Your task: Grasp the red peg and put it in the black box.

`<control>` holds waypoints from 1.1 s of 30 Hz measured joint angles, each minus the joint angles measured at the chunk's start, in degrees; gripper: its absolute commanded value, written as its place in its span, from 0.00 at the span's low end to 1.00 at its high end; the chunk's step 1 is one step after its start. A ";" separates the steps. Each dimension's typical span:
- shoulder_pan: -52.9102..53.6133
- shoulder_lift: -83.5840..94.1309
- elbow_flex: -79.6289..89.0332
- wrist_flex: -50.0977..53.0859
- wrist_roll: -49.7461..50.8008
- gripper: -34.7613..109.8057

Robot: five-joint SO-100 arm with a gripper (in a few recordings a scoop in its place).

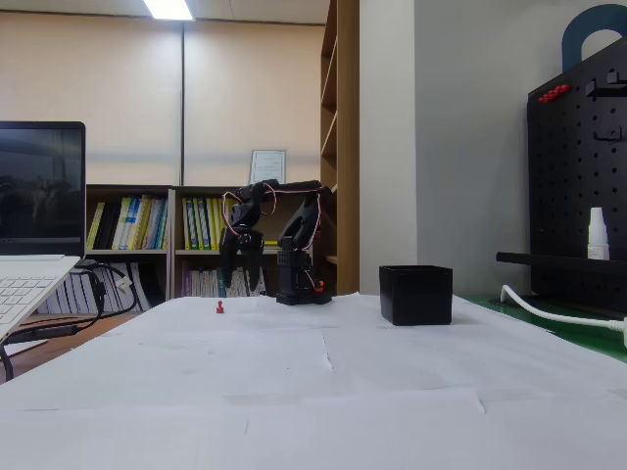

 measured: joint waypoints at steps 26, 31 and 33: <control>12.92 4.39 -9.49 -15.29 0.00 0.49; 12.66 6.06 -11.43 -19.86 0.09 0.48; 12.83 6.24 -11.51 -20.48 0.18 0.45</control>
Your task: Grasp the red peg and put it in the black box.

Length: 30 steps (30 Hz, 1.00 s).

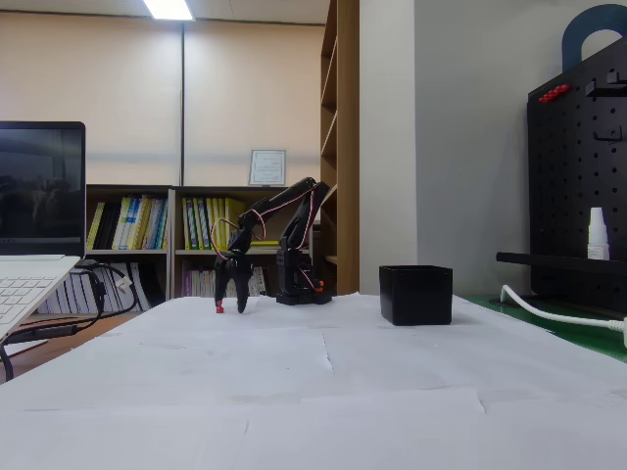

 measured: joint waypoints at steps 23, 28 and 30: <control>-2.29 0.35 -0.62 -0.44 0.35 0.24; -2.90 -0.26 -0.62 -0.44 0.35 0.24; -3.25 -0.26 -0.62 -0.44 0.26 0.25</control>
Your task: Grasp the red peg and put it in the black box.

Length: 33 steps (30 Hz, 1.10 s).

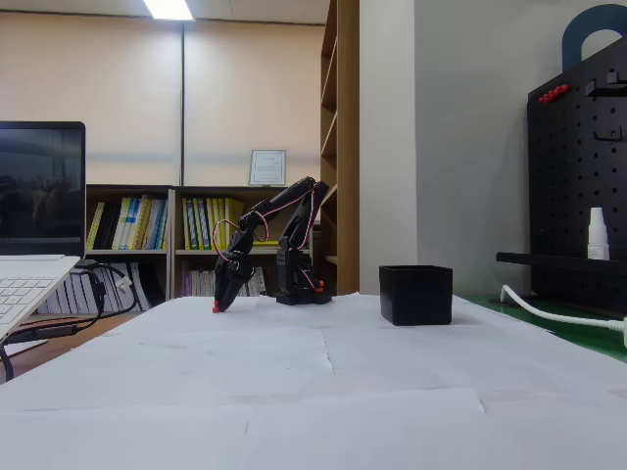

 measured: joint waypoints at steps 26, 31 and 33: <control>-0.53 0.18 1.14 -0.44 0.09 0.36; -0.88 0.62 1.49 -0.44 0.09 0.36; -0.88 1.49 2.29 -0.18 0.09 0.36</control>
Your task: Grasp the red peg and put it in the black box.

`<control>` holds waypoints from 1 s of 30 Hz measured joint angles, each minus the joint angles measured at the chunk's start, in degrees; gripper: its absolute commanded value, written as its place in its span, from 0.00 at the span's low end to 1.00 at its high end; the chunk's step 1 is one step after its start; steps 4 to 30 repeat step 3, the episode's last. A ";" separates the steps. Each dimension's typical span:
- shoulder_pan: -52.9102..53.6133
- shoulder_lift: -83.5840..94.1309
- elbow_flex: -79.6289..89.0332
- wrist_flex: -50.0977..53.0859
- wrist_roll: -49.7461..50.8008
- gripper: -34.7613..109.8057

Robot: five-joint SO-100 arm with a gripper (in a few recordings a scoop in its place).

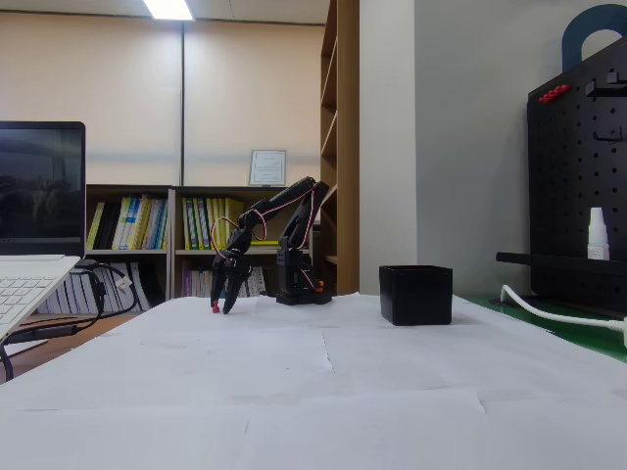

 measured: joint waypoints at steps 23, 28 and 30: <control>0.00 0.79 0.53 0.09 0.00 0.36; 0.00 0.79 0.53 0.09 0.00 0.36; 0.00 0.79 0.53 0.09 0.00 0.36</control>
